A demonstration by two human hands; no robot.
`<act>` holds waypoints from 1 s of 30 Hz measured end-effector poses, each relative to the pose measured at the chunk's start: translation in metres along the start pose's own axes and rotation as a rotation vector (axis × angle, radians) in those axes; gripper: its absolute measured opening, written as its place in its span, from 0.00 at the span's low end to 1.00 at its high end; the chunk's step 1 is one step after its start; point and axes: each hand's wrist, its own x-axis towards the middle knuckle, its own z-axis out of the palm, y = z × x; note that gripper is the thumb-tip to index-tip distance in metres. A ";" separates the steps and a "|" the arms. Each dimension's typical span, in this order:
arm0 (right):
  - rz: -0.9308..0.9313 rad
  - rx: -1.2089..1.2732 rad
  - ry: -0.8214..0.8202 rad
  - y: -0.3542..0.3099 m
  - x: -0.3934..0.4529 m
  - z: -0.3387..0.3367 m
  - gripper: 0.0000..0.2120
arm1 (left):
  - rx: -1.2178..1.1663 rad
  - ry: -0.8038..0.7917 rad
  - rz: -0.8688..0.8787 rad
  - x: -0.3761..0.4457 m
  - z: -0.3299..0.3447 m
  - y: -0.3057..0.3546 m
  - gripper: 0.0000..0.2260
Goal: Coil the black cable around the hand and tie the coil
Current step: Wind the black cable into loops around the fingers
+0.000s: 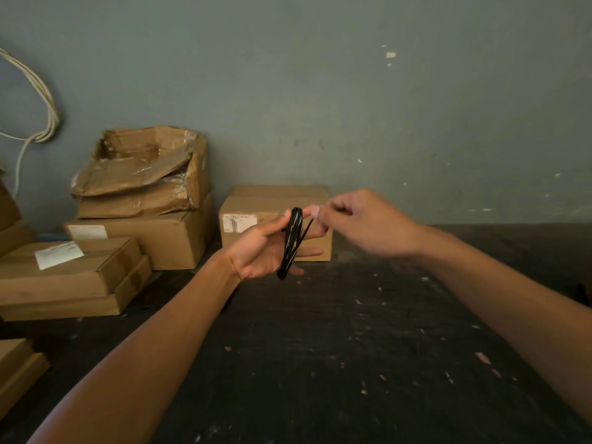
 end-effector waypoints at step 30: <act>0.024 0.242 -0.089 0.121 -0.007 0.047 0.12 | -0.212 -0.623 0.013 -0.017 0.051 0.008 0.22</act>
